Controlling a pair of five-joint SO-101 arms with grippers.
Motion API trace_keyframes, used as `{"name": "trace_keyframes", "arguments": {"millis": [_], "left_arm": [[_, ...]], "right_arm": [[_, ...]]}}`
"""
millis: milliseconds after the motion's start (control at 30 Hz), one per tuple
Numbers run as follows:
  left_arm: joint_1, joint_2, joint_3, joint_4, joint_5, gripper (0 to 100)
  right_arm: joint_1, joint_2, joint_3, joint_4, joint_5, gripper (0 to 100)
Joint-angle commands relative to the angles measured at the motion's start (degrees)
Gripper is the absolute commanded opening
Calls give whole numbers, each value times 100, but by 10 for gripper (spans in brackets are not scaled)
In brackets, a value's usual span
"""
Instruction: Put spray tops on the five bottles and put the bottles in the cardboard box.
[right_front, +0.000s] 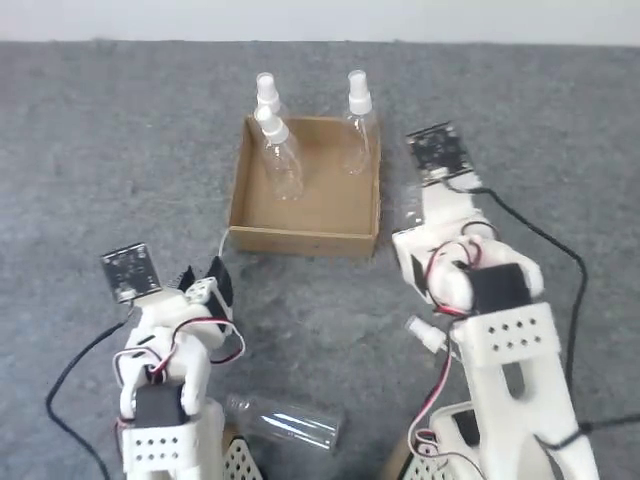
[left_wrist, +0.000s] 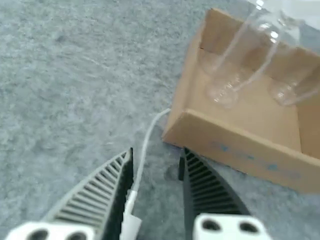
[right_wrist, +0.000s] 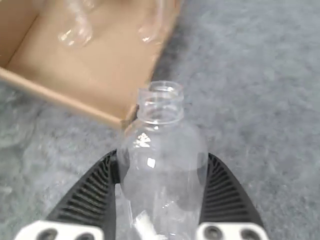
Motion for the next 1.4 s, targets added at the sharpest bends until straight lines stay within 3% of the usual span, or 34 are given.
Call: {"name": "trace_keyframes", "arguments": {"millis": [0,100,267,533,767,1067,1367], "left_arm": [[633,-79,-734,413,-44,81],[1266,-62,-1209,809,-18,21],[2330,-44,-1771,1284,369,19],[3314,97,-1974,1336,563,17],[3613,1873,-2695,519,774,17],[4202,4826,-3732,-299,1776,20],[5099,6558,-3793,-1565,2611,159]], "right_arm": [[549,-514,-62,-154,-360,69],[963,-787,-62,-154,-492,69],[1569,-1182,-26,-163,-870,71],[1965,-1754,457,-637,-879,70],[1991,-2246,695,-796,-835,70],[2448,-2475,835,-901,-870,71],[2457,-2475,826,-901,-870,73]]}}
